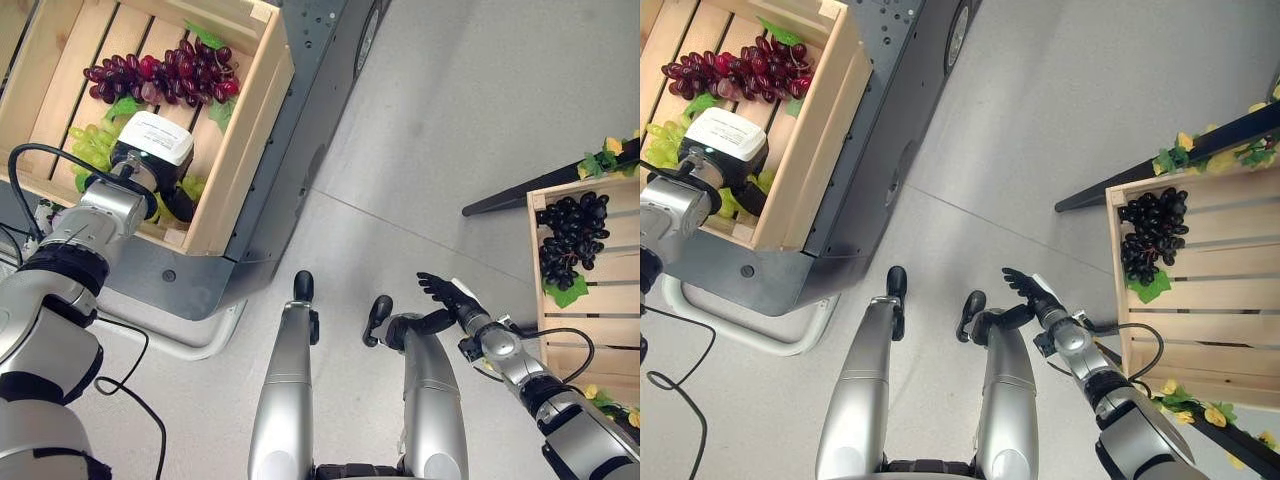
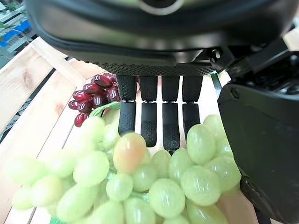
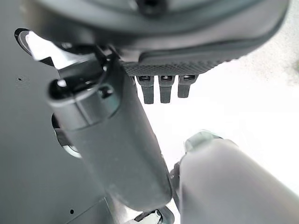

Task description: Pick up the fruits from the basket on one side to the basket on the other side

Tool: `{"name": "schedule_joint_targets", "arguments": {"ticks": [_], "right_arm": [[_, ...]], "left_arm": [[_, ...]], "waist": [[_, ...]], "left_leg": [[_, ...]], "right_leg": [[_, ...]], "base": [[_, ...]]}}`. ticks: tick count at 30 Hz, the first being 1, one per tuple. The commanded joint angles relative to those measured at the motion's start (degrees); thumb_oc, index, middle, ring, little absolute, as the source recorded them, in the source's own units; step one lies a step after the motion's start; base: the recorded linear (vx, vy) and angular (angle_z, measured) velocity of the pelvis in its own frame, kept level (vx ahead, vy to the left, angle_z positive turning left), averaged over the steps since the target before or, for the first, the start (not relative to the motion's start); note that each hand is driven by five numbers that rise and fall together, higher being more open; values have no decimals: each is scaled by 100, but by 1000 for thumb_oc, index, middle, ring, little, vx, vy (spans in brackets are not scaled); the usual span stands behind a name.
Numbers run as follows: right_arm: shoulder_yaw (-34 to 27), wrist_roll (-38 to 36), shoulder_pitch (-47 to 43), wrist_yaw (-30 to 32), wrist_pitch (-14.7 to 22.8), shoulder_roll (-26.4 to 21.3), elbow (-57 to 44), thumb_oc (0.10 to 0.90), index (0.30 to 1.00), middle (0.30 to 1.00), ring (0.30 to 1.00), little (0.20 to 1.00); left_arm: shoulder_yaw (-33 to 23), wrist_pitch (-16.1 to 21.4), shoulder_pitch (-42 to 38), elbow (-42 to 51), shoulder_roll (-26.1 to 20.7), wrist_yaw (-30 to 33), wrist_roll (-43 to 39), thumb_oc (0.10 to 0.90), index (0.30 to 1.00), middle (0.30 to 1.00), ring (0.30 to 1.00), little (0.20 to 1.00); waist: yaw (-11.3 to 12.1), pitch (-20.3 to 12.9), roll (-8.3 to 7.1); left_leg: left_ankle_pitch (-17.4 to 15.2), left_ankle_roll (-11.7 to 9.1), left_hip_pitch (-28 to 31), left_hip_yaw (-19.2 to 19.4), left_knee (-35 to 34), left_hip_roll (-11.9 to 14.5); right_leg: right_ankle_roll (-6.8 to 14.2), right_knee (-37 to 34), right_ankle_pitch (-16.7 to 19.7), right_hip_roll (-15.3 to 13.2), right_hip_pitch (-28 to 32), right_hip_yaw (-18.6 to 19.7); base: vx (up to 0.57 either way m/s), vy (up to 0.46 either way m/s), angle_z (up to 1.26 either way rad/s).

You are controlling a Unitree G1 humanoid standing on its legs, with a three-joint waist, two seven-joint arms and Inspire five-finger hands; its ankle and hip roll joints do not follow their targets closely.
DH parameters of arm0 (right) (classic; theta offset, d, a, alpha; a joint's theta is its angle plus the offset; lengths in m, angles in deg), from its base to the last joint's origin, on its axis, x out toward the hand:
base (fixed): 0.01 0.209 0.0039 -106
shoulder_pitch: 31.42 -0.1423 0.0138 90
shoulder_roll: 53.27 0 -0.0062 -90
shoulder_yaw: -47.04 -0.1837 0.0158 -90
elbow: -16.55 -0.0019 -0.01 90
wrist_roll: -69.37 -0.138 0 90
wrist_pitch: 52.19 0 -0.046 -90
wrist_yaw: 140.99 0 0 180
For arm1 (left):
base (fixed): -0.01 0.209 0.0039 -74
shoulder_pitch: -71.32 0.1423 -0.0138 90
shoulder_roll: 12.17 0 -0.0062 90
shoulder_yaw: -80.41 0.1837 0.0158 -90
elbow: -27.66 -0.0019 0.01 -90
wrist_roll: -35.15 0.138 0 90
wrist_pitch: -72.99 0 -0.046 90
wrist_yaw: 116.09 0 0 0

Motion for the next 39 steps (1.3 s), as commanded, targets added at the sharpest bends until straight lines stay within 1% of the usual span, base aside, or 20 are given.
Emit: {"name": "schedule_joint_targets", "arguments": {"ticks": [1,4,7,9,10,11,13,14,16,17,19,21,23,25,27,30,32,33,35,39], "right_arm": [[-148,-159,222,-10,213,-91,-98,800,900,900,900,900],[-187,-154,284,0,225,-90,-150,800,900,900,900,900],[-224,-82,360,-1,181,-60,-234,800,900,900,900,900],[-242,-20,419,-19,122,-50,-333,800,900,900,900,900],[-242,-17,429,-18,123,-47,-342,800,900,900,900,900],[-257,-12,496,-20,126,-30,-382,800,900,900,900,900],[-304,28,571,-4,115,2,-439,800,900,900,900,900],[-340,70,664,31,81,33,-524,800,900,900,900,900],[-374,95,743,59,65,77,-544,800,900,900,900,900],[-389,122,828,106,2,124,-610,800,900,900,900,900],[-390,130,870,126,-37,150,-646,800,900,900,900,900],[-410,212,1024,168,-51,276,-631,800,900,900,900,900],[-397,211,1080,201,-38,328,-629,800,900,900,900,900],[-408,189,1225,216,-19,435,-671,800,900,900,900,900],[-423,186,1329,255,7,555,-699,800,900,900,900,900],[-437,172,1422,303,13,684,-737,800,900,900,900,900],[-438,154,1494,347,-37,784,-786,800,900,900,900,900],[-436,155,1502,351,-41,791,-790,800,900,900,900,900],[-436,171,1561,371,-60,865,-782,800,900,900,900,900],[-449,205,1641,371,-140,922,-807,800,900,900,900,900]], "left_arm": [[85,-875,471,-962,9,326,104,400,300,300,300,300],[-15,-765,537,-828,-55,265,-374,400,300,300,300,300],[-248,-549,727,-753,-83,474,-926,400,300,300,300,300],[-561,-420,947,-705,-102,692,-1672,400,300,300,300,300],[-625,-387,976,-706,-104,750,-1820,400,300,300,300,300],[-940,-256,1139,-711,-89,965,-2403,400,300,300,300,300],[-1313,-91,1307,-710,-89,1089,-2777,400,300,300,300,300],[-1692,106,1487,-693,-63,1252,-3070,400,300,300,300,300],[-2072,298,1694,-695,-19,1320,-3259,400,300,300,300,300],[-2507,505,1906,-660,46,1361,-3739,400,300,300,300,300],[-2684,624,1983,-662,87,1367,-4081,400,300,300,300,300],[-3375,957,2207,-559,273,1339,-5027,400,300,300,300,300],[-3585,1118,2257,-514,318,1345,-5406,400,300,300,300,300],[-4045,1475,2415,-289,446,1372,-6143,400,300,300,300,300],[-4350,1708,2560,6,598,1412,-6567,400,300,300,300,300],[-4638,2003,2753,350,862,1528,-7013,400,300,300,300,300],[-4838,2346,2919,557,1091,1571,-7396,400,300,300,300,300],[-4855,2346,2934,575,1111,1564,-7400,400,300,300,300,300],[-4982,2572,3070,687,1329,1641,-7710,400,300,300,300,300],[-5112,2700,3196,777,1553,1750,-7785,400,300,300,300,300]], "waist": [[-120,-23,-8],[-98,-23,36],[-59,-23,82],[-28,-23,119],[-24,-23,122],[0,-23,132],[16,-23,144],[31,-23,147],[53,-23,143],[77,-23,129],[84,-23,117],[108,-23,78],[117,-23,63],[140,-61,24],[161,-124,-4],[189,-193,-33],[207,-262,-62],[206,-266,-64],[202,-333,-68],[157,-469,-34]], "left_leg": [[-316,231,458,198,-168,10],[-313,229,630,229,-251,1],[-286,228,896,264,-402,-28],[-243,228,1144,300,-572,-49],[-234,230,1180,305,-602,-52],[-216,231,1356,311,-706,-67],[-186,236,1476,306,-788,-79],[-168,242,1605,299,-873,-90],[-149,252,1767,288,-972,-107],[-129,263,1926,273,-1073,-124],[-124,266,1997,263,-1114,-131],[-109,298,2300,243,-1299,-151],[-108,310,2399,242,-1363,-148],[-109,339,2631,228,-1525,-156],[-118,352,2752,210,-1619,-172],[-136,365,2885,185,-1704,-195],[-163,371,3000,152,-1753,-214],[-166,371,3013,149,-1756,-215],[-192,374,3154,133,-1809,-226],[-219,380,3412,111,-1910,-250]], "right_leg": [[110,-388,567,11,416,277],[137,-482,596,-1,573,284],[181,-596,650,-35,793,269],[214,-734,699,-69,1005,265],[217,-757,708,-72,1034,265],[232,-842,722,-78,1187,267],[247,-881,741,-87,1281,264],[261,-938,754,-93,1385,267],[274,-1024,773,-99,1533,257],[283,-1129,798,-94,1688,249],[288,-1176,811,-91,1760,245],[330,-1361,905,-84,2020,256],[350,-1429,950,-92,2102,259],[405,-1620,1046,-93,2297,262],[437,-1764,1093,-77,2417,266],[454,-1927,1126,-60,2564,257],[455,-2052,1124,-42,2709,260],[454,-2066,1125,-39,2725,262],[448,-2168,1114,-26,2867,287],[440,-2345,1095,-4,3108,366]], "base": [[0,0,0],[-2,-10,1],[0,-11,0],[0,0,0],[1,-17,-3],[0,0,0],[0,0,0],[10,-32,-1],[11,-15,1],[0,0,0],[18,-17,0],[52,-51,0],[43,-50,1],[68,-79,3],[62,-77,9],[52,-73,4],[53,-70,0],[51,-48,0],[54,-35,0],[71,-13,-2]]}}
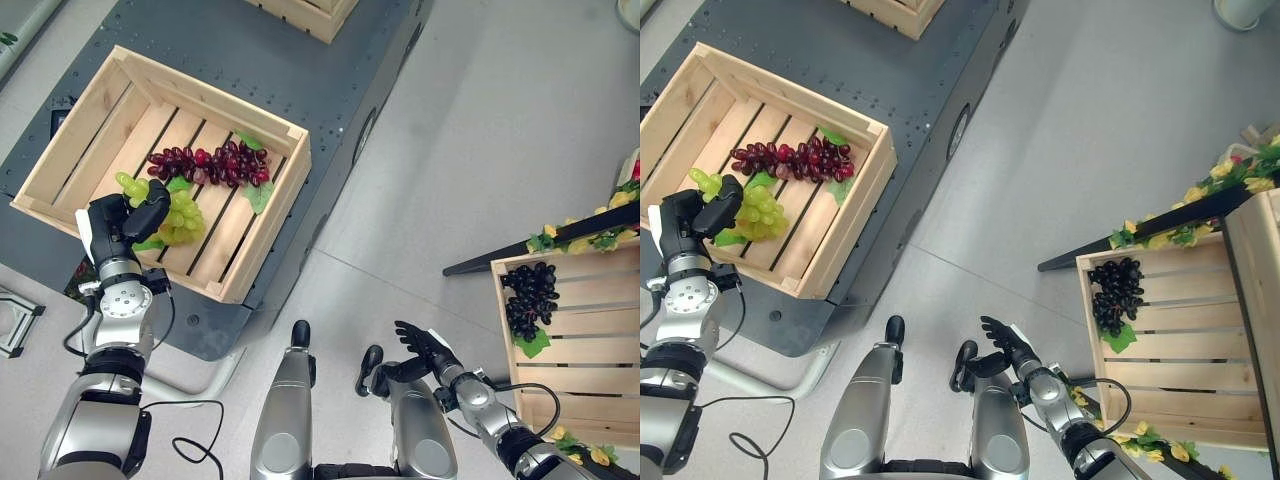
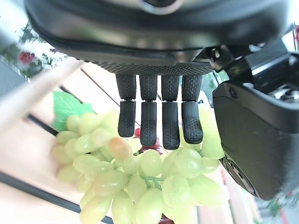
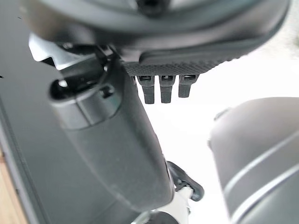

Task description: Pick up the fruits from the basket on one side to the basket on the other side

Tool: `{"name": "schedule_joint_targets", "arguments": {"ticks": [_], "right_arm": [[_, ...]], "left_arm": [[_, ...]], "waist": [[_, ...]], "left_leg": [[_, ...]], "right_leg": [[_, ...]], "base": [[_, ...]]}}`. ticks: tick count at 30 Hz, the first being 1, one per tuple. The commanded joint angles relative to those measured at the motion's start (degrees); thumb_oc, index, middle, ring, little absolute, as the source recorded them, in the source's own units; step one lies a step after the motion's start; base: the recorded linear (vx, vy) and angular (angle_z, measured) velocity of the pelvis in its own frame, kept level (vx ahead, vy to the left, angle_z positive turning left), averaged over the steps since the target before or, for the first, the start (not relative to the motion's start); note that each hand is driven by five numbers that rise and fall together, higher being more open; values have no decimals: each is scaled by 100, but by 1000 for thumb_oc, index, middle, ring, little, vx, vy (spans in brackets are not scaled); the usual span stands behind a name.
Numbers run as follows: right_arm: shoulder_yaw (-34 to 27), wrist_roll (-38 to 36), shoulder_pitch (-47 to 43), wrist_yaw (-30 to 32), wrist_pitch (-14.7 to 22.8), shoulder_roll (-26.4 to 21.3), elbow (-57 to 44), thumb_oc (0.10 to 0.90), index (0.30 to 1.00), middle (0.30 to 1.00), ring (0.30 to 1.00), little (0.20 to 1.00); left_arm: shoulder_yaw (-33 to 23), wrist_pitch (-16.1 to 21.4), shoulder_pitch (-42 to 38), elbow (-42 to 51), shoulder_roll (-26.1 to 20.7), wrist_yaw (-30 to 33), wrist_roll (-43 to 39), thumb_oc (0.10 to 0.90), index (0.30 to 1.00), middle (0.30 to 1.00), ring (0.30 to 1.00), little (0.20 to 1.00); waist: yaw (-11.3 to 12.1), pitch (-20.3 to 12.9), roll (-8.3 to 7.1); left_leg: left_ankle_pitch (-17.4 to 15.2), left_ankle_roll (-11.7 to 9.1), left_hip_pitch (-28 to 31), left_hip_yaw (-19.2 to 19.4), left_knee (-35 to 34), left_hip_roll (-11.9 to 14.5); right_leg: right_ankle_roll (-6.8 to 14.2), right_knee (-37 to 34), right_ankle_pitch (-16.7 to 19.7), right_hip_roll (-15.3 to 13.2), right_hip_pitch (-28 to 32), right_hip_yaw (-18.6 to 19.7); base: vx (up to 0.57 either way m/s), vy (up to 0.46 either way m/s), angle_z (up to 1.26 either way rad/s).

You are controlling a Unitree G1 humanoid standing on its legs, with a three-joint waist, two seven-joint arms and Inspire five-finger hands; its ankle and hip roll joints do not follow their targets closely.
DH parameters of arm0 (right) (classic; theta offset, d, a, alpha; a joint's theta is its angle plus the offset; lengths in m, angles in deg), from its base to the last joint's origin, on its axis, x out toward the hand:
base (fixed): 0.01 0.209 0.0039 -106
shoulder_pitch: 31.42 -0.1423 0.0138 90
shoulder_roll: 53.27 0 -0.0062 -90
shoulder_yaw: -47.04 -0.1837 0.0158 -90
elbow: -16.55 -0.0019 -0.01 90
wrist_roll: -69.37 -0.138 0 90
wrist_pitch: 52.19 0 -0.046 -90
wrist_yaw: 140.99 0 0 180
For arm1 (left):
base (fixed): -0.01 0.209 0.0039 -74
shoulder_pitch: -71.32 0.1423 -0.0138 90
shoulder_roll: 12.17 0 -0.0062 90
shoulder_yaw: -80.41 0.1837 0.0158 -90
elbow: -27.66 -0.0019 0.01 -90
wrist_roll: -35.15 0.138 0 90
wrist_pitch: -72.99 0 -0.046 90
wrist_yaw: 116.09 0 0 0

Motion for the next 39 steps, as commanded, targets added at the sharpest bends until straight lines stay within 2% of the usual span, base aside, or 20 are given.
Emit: {"name": "schedule_joint_targets", "arguments": {"ticks": [1,5,9,16,19,29,33,39], "right_arm": [[-205,179,241,269,80,-49,-303,800,900,900,900,900],[-260,195,380,275,93,-50,-430,800,900,900,900,900],[-290,159,582,313,227,-33,-836,800,900,900,900,900],[-305,365,845,346,355,31,-1478,800,900,900,900,900],[-268,354,901,341,368,23,-1687,800,900,900,900,900],[-141,-81,824,719,921,-98,-2935,800,900,900,900,900],[-52,-190,577,768,1031,-115,-3426,800,900,900,900,900],[150,-321,-85,789,818,-21,-3895,800,900,900,900,900]], "left_arm": [[-520,997,-88,602,-232,360,-146,400,300,300,300,300],[-550,1089,-12,713,-189,375,-47,400,300,300,300,300],[-519,1265,144,1018,-215,432,485,400,300,300,300,300],[-506,1265,320,1378,-440,626,1256,400,300,300,300,300],[-508,1196,380,1453,-540,569,1312,400,300,300,300,300],[-225,1156,379,1943,-715,-29,1298,400,300,300,300,300],[-17,1098,174,2258,-739,-199,1272,400,300,300,300,300],[422,929,-489,2411,-778,-513,1046,400,300,300,300,300]], "waist": [[-19,-513,173],[-74,-658,247],[-107,-838,359],[-197,-1234,556],[-223,-1419,607],[-268,-1935,763],[-231,-2089,820],[-160,-2301,866]], "left_leg": [[-272,359,595,53,-326,-197],[-288,369,835,37,-421,-218],[-287,376,1106,39,-579,-248],[-214,357,1643,83,-1092,-257],[-155,328,1857,77,-1354,-253],[140,208,2374,-38,-2209,-213],[286,151,2519,-120,-2567,-211],[510,48,2599,-215,-2988,-189]], "right_leg": [[96,-435,768,-203,182,360],[97,-567,747,-212,413,420],[106,-782,759,-244,686,449],[151,-1272,837,-272,1199,452],[165,-1540,893,-249,1426,444],[189,-2353,1178,-148,1929,456],[183,-2757,1326,-83,2127,464],[157,-3214,1480,-4,2327,342]], "base": [[77,-4,-3],[60,5,-7],[57,-10,-2],[53,-23,0],[72,-47,-3],[15,-87,1],[-24,-99,4],[-58,-97,3]]}}
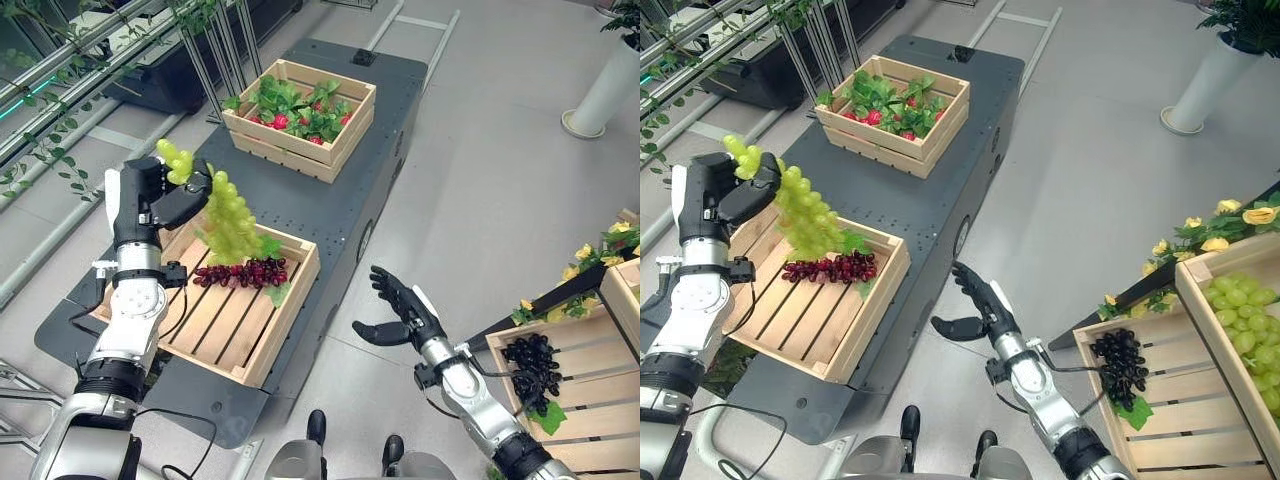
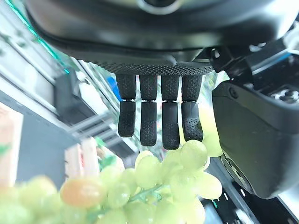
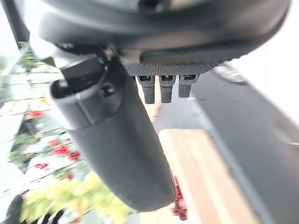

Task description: Pick up the fruits from the basket on one side to the basket on the other side

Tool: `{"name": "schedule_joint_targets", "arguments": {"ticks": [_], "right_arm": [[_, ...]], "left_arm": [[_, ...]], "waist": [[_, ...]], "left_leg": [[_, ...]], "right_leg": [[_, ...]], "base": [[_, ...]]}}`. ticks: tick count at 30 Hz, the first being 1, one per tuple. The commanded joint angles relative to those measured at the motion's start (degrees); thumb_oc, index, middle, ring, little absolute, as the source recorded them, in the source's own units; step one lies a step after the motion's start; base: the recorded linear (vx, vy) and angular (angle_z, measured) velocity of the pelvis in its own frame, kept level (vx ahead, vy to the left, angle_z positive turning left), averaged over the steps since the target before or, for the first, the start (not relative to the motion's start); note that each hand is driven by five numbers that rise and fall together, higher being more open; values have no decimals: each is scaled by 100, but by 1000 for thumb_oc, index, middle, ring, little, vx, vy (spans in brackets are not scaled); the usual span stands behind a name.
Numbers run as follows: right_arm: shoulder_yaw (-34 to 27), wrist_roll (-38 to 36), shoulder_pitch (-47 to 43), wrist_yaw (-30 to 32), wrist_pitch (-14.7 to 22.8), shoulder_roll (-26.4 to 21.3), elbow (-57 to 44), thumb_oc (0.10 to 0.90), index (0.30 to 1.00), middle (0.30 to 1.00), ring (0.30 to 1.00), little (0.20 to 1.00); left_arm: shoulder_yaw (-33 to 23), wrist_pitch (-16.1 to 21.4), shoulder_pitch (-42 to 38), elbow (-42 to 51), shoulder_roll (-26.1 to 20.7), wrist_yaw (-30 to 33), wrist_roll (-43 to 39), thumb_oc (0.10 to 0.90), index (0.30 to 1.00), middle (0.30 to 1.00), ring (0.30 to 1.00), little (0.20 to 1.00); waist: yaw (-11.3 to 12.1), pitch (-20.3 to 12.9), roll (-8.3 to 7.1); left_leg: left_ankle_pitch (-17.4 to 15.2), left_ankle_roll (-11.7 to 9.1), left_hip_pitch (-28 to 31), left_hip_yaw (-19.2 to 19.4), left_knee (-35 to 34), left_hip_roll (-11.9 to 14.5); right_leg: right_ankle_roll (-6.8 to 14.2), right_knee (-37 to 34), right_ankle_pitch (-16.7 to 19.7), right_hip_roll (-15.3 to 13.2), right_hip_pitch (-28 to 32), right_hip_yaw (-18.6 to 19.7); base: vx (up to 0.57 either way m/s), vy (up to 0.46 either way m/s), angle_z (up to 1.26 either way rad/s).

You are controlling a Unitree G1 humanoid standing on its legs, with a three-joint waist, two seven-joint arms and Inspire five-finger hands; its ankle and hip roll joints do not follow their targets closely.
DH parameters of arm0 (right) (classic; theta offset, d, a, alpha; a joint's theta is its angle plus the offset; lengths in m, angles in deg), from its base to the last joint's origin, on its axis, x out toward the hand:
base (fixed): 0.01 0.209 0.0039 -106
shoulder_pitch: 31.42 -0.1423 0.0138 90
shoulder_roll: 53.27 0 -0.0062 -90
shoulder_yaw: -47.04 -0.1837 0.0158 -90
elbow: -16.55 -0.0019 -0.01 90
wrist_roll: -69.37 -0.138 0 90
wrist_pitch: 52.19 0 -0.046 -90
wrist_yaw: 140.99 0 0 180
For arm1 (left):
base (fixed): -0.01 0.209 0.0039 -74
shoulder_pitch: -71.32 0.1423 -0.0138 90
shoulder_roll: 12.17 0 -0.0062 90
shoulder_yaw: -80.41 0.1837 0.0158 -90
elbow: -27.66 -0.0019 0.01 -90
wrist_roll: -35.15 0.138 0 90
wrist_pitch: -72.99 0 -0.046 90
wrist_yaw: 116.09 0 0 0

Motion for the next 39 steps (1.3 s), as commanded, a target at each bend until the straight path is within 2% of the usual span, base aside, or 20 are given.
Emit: {"name": "schedule_joint_targets", "arguments": {"ticks": [1,4,5,7,10,12,16,21,26,31,39], "right_arm": [[293,-421,-510,157,422,200,-608,800,900,900,900,900],[349,-656,-776,121,221,329,-622,800,900,900,900,900],[400,-844,-964,50,-11,457,-564,800,900,900,900,900],[442,-909,-1198,10,-208,522,-483,800,900,900,900,900],[476,-1139,-1489,25,-325,547,-428,800,900,900,900,900],[435,-1306,-1839,168,-454,696,-359,800,900,900,900,900],[383,-1197,-2350,509,-556,906,-183,800,900,900,900,900],[401,-1256,-3007,819,-827,1105,46,800,900,900,900,900],[433,-1651,-3340,905,-789,1246,347,800,900,900,900,900],[345,-2073,-3553,944,-475,1410,396,800,900,900,900,900],[176,-2480,-3654,808,-305,1563,-86,800,900,900,900,900]], "left_arm": [[179,522,-1214,227,-313,-133,-393,400,300,300,300,300],[393,401,-1528,210,-295,-363,-545,400,300,300,300,300],[546,308,-1790,171,-287,-567,-731,400,300,300,300,300],[732,164,-2127,141,-319,-775,-1013,400,300,300,300,300],[945,18,-2469,162,-310,-891,-1193,400,300,300,300,300],[1142,-153,-2781,191,-257,-947,-1185,400,300,300,300,300],[1408,-329,-3198,175,-169,-1055,-1324,400,300,300,300,300],[1754,-488,-3827,147,62,-1346,-1952,400,300,300,300,300],[2004,-632,-4296,257,282,-1350,-2033,400,300,300,300,300],[2246,-944,-4612,412,382,-1411,-1760,400,300,300,300,300],[2280,-1127,-4481,153,386,-1670,-1850,400,300,300,300,300]], "waist": [[44,-992,283],[89,-1056,278],[125,-1108,271],[163,-1169,261],[197,-1223,258],[235,-1276,257],[296,-1334,268],[365,-1418,291],[418,-1474,293],[464,-1515,296],[432,-1524,309]], "left_leg": [[-374,-89,118,-294,-103,-80],[-350,-109,53,-351,-103,-89],[-327,-126,13,-406,-103,-95],[-304,-140,-26,-469,-103,-98],[-274,-165,-56,-502,-103,-83],[-258,-176,-61,-541,-103,-83],[-242,-177,-63,-597,-103,-86],[-237,-170,-83,-686,-103,-118],[-235,-170,-80,-755,-103,-138],[-233,-180,-98,-823,-103,-146],[-228,-173,-89,-824,-103,-145]], "right_leg": [[-135,-90,390,-313,-160,126],[-151,-192,421,-302,-115,49],[-167,-236,426,-288,-86,-8],[-187,-281,425,-269,-50,-69],[-204,-299,421,-255,-26,-132],[-224,-341,433,-246,19,-176],[-241,-348,432,-245,50,-206],[-230,-348,432,-253,66,-240],[-226,-348,420,-259,101,-295],[-223,-348,410,-253,101,-334],[-212,-348,438,-248,75,-297]], "base": [[-75,-92,11],[-78,-93,6],[-77,-97,6],[-74,-102,5],[-59,-86,8],[-34,-78,8],[-16,-56,13],[-20,-49,3],[-3,-44,7],[-8,-41,4],[0,0,0]]}}
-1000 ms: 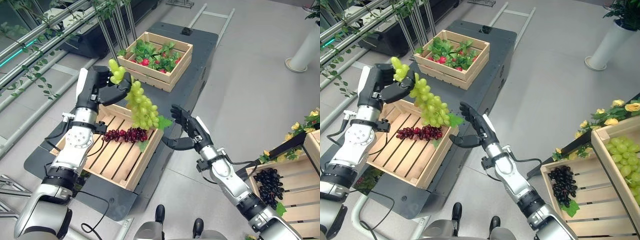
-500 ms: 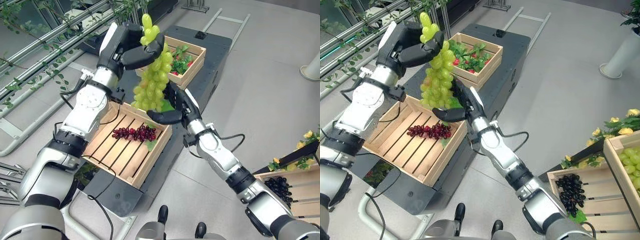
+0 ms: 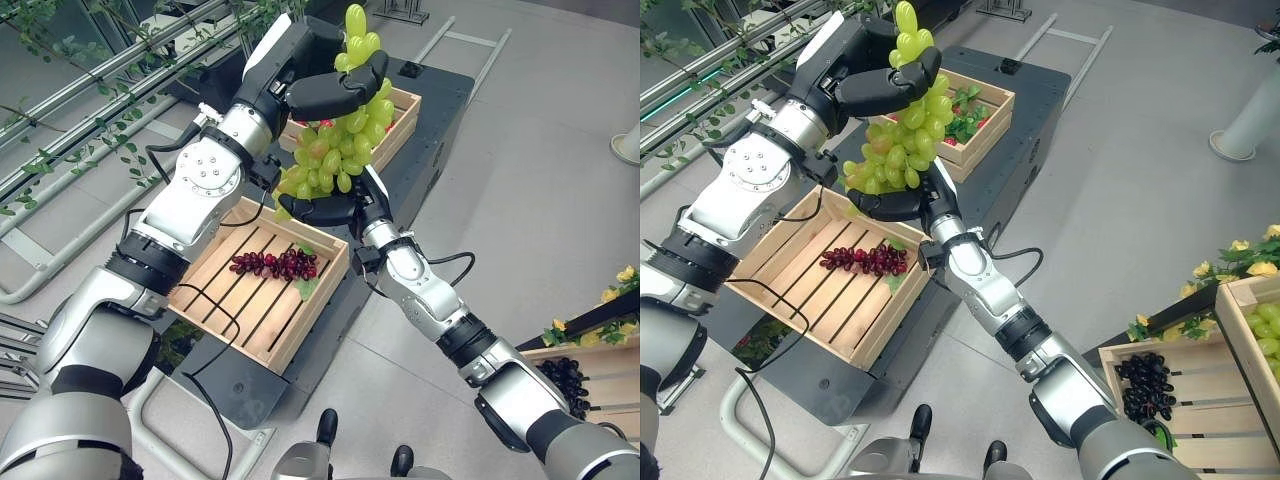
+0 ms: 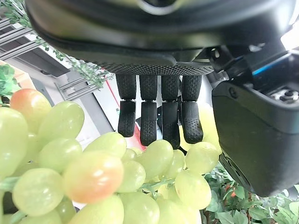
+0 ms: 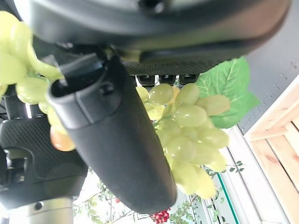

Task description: Pick up the fruits from the basket on one side to the basket on the other side

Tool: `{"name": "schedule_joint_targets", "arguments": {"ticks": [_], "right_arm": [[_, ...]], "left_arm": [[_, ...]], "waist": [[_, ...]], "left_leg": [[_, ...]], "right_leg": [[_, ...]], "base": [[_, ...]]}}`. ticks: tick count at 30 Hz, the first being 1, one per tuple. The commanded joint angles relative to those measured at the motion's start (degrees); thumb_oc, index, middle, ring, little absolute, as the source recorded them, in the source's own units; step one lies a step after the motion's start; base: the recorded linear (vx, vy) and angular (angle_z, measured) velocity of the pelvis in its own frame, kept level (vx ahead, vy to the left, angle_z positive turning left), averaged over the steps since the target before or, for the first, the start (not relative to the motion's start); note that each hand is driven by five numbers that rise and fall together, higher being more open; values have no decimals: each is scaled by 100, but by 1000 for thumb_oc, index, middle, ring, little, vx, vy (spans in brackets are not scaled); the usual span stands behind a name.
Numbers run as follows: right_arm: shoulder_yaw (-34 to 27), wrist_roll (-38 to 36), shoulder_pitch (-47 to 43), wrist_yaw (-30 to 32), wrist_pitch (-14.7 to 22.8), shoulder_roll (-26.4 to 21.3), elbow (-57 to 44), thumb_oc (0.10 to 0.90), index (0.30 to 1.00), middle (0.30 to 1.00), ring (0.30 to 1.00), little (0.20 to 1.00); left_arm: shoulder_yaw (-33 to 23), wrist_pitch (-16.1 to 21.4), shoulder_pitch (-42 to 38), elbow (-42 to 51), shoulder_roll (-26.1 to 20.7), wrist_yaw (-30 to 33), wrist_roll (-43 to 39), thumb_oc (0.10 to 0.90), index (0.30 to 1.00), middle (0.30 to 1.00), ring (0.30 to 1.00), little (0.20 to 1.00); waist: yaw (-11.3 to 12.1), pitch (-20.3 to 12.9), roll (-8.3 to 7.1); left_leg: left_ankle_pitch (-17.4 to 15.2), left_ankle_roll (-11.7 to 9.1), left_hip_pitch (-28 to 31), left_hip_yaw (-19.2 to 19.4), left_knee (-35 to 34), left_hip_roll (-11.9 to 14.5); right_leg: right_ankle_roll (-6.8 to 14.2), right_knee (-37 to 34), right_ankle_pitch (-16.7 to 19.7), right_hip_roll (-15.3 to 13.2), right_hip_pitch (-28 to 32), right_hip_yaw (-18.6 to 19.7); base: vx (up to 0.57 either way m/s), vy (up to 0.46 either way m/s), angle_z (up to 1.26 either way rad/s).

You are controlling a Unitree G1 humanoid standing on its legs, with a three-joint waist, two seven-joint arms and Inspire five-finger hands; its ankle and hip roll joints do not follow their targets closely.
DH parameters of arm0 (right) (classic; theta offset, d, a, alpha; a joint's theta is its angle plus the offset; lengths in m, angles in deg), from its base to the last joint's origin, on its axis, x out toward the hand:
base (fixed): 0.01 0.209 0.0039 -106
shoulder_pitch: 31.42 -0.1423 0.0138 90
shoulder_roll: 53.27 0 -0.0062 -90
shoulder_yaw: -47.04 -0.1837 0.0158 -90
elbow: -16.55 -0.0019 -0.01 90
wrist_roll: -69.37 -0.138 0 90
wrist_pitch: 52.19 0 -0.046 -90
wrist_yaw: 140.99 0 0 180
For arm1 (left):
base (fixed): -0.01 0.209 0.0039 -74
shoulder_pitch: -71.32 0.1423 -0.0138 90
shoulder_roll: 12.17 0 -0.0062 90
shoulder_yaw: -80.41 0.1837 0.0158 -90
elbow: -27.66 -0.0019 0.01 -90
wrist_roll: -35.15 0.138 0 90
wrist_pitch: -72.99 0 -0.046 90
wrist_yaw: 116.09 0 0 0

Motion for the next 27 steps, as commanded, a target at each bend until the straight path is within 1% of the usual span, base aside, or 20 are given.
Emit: {"name": "schedule_joint_targets", "arguments": {"ticks": [1,8,15,18,19,22,27], "right_arm": [[-167,-302,-373,-14,919,574,-408,800,900,900,900,900],[-247,-431,-386,-153,1256,631,-595,800,900,900,900,900],[-292,-683,-416,-316,1580,776,-733,800,900,900,900,900],[-293,-1036,-370,-600,1765,845,-699,800,900,900,900,900],[-298,-1149,-344,-718,1817,875,-695,400,300,300,300,300],[-299,-1267,-297,-838,1889,927,-661,400,300,300,300,300],[-310,-1295,-234,-794,1887,926,-622,400,300,300,300,300]], "left_arm": [[-130,415,-849,-761,406,-74,-270,400,300,300,300,300],[-82,388,-780,-889,499,-140,60,400,300,300,300,300],[-113,451,-694,-1135,501,-211,-23,400,300,300,300,300],[-177,533,-623,-1196,536,-232,-70,400,300,300,300,300],[-199,555,-599,-1207,542,-242,-81,400,300,300,300,300],[-246,596,-546,-1186,565,-197,-80,400,300,300,300,300],[-303,608,-546,-1146,554,-49,-117,400,300,300,300,300]], "waist": [[106,-1341,176],[75,-1352,172],[67,-1370,186],[65,-1371,194],[67,-1372,195],[73,-1384,196],[74,-1392,181]], "left_leg": [[-425,-133,90,-214,-17,-51],[-423,-130,104,-145,-17,-30],[-435,-115,126,-124,-17,-33],[-437,-118,134,-105,-17,-25],[-435,-118,138,-105,-17,-22],[-437,-119,146,-114,-17,-20],[-440,-122,151,-120,-17,-16]], "right_leg": [[-212,11,206,-270,-53,-84],[-201,11,225,-278,-58,-69],[-197,11,226,-288,-55,-48],[-197,11,228,-291,-50,-55],[-199,11,230,-291,-46,-58],[-202,11,224,-291,-37,-66],[-209,11,218,-286,-31,-81]], "base": [[0,0,0],[0,0,0],[0,0,0],[0,0,0],[0,0,0],[0,0,0],[0,0,0]]}}
